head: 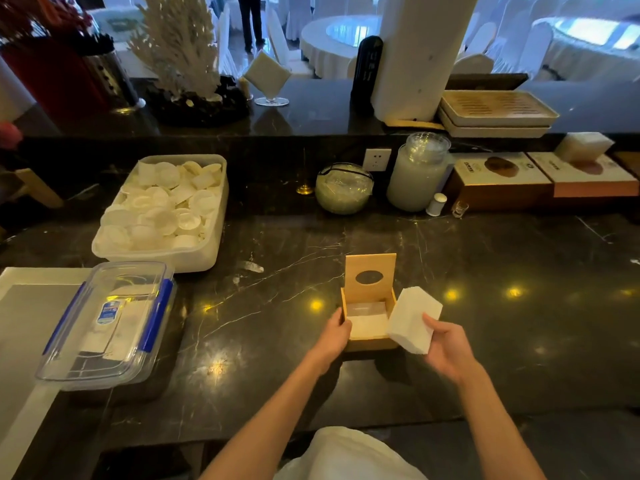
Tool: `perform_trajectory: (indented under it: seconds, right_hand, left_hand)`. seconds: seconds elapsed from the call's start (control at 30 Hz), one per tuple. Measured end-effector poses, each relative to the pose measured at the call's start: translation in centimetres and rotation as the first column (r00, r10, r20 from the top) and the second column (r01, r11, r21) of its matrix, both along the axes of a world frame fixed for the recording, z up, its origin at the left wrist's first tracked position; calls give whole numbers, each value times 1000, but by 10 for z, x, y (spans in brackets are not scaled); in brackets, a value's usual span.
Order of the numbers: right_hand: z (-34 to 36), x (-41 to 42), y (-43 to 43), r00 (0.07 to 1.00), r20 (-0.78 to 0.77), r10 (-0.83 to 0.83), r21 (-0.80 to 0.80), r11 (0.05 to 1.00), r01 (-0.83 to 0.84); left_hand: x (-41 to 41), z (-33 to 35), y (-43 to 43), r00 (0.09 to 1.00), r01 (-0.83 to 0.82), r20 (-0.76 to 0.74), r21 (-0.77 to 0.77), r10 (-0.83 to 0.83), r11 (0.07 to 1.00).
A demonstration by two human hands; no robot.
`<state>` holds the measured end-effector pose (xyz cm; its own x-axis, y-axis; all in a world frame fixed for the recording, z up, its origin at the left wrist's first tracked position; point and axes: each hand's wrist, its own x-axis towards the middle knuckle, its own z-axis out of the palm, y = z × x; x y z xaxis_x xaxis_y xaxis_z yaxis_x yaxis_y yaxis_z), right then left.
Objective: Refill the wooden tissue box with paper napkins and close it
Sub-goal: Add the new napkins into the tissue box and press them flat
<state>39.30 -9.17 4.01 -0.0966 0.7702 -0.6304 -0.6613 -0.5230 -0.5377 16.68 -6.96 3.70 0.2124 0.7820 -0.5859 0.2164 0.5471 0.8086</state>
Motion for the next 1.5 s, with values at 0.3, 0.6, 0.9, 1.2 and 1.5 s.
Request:
perform_trajectory:
  seconds: [0.3, 0.6, 0.9, 1.2, 1.5]
  right_hand:
    - [3, -11, -31, 981, 99, 169, 28, 985, -173]
    - [-1, -18, -61, 880, 252, 402, -26, 912, -409]
    - [56, -53, 31, 104, 832, 544, -138, 385, -912]
    - [24, -115, 59, -516, 716, 469, -597, 29, -802]
    - [0, -135, 56, -639, 611, 468, -687, -88, -721]
  left_hand:
    - [-20, -20, -34, 999, -9, -38, 96, 13, 995]
    - [-61, -33, -80, 994, -102, -27, 101, 105, 990]
    - [-66, -35, -75, 998, -57, 3, 82, 57, 995]
    - [-69, -28, -73, 1000, -5, -26, 66, 7, 998]
    - [-67, -34, -74, 999, -17, -37, 76, 20, 997]
